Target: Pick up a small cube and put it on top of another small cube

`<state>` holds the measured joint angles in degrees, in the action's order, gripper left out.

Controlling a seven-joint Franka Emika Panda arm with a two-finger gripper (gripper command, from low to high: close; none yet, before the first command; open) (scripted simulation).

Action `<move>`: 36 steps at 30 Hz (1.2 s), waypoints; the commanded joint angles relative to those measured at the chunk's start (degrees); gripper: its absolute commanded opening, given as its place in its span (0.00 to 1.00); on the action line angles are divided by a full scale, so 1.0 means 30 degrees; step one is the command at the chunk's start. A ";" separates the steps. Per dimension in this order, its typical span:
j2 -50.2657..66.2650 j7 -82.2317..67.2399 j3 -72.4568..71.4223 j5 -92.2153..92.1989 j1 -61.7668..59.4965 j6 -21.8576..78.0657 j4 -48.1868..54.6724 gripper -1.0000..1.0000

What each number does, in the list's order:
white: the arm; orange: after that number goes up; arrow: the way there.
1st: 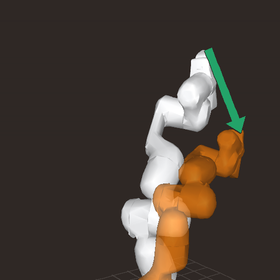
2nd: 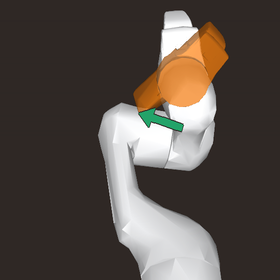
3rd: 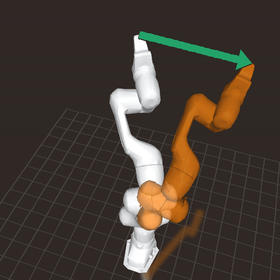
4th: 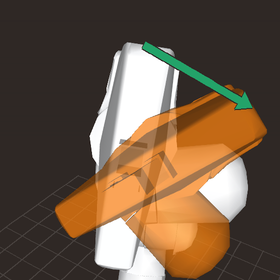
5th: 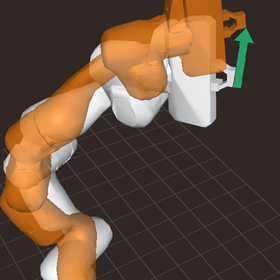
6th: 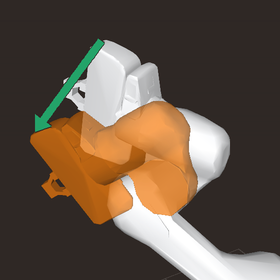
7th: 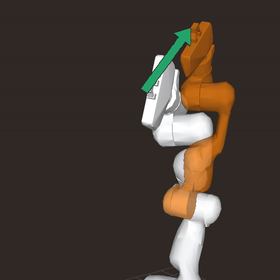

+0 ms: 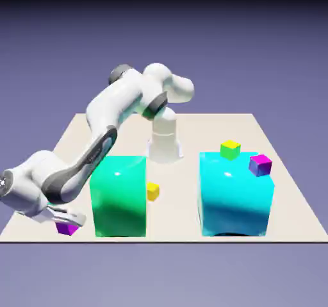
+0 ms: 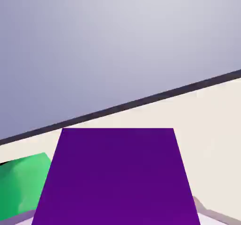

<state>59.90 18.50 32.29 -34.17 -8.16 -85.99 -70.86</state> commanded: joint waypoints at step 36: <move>-1.5499 -0.5054 -2.3328 0.4395 0.0133 -0.3754 -1.2557 0.00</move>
<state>13.41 3.32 -37.69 -21.08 -7.78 -97.21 -108.53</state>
